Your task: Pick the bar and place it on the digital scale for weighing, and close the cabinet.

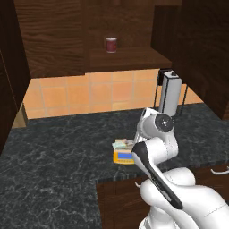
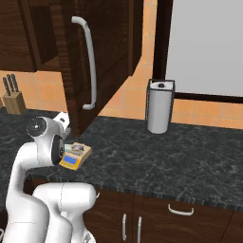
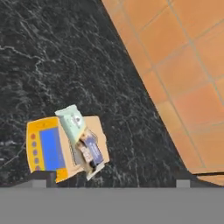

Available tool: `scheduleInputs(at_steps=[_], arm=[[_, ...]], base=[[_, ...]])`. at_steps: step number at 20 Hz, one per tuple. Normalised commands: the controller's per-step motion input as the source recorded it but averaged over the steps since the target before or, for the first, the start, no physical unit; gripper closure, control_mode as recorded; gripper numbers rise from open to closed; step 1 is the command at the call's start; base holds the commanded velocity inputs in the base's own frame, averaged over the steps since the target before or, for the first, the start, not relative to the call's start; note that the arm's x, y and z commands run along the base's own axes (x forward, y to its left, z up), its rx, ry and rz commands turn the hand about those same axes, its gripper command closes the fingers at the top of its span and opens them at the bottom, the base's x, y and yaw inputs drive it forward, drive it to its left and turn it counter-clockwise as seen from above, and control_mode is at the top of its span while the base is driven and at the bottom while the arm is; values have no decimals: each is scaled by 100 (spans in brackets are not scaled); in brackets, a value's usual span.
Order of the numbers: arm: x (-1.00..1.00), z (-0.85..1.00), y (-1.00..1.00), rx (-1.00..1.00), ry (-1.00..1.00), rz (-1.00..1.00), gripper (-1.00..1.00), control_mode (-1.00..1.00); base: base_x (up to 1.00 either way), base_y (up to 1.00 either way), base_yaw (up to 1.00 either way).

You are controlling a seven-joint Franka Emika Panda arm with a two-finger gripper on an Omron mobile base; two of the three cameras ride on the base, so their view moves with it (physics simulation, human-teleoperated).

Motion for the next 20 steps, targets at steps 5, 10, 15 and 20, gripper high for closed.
scheduleInputs(at_steps=[5,10,15,20], arm=[[-100,87,1,-32,-32,16,-100,-100],[-100,96,-3,-18,-27,14,-100,-100],[-100,20,-48,2,-22,-3,-100,-100],[-100,8,-53,0,-25,0,-100,-100]], base=[[0,0,0],[0,0,0],[0,0,0],[0,0,0]])
